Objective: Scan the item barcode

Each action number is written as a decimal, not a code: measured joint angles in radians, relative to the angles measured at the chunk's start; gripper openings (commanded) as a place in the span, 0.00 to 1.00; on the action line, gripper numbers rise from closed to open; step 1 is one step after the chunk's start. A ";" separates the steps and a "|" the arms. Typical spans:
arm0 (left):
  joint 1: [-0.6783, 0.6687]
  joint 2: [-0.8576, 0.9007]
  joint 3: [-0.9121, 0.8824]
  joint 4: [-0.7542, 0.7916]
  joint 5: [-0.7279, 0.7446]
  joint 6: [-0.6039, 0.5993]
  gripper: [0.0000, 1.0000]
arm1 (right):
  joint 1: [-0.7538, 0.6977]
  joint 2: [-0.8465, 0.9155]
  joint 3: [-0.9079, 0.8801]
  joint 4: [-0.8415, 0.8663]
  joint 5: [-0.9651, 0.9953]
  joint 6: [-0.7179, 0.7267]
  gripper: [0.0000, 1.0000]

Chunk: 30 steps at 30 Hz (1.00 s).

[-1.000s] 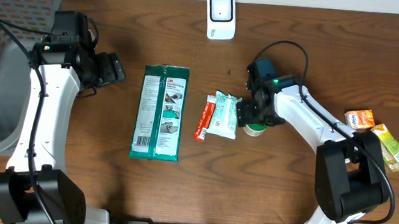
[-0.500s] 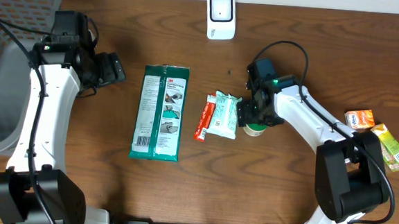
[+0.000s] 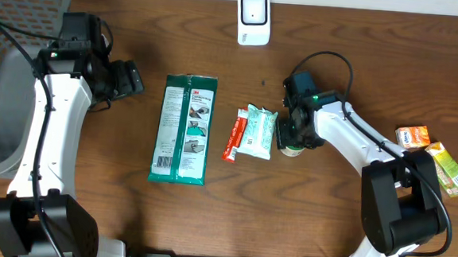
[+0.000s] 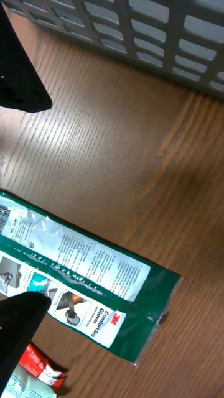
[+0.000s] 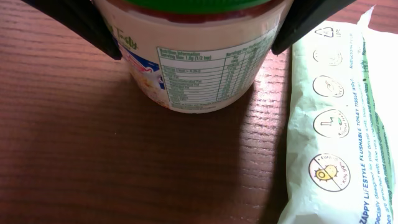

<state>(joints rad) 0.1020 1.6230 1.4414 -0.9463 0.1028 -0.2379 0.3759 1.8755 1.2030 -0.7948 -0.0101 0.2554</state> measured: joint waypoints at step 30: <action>0.000 0.000 0.000 0.000 0.000 0.000 0.92 | 0.000 0.000 0.000 -0.005 0.003 -0.001 0.43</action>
<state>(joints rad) 0.1020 1.6234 1.4414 -0.9463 0.1028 -0.2379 0.3759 1.8755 1.2030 -0.7998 -0.0071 0.2546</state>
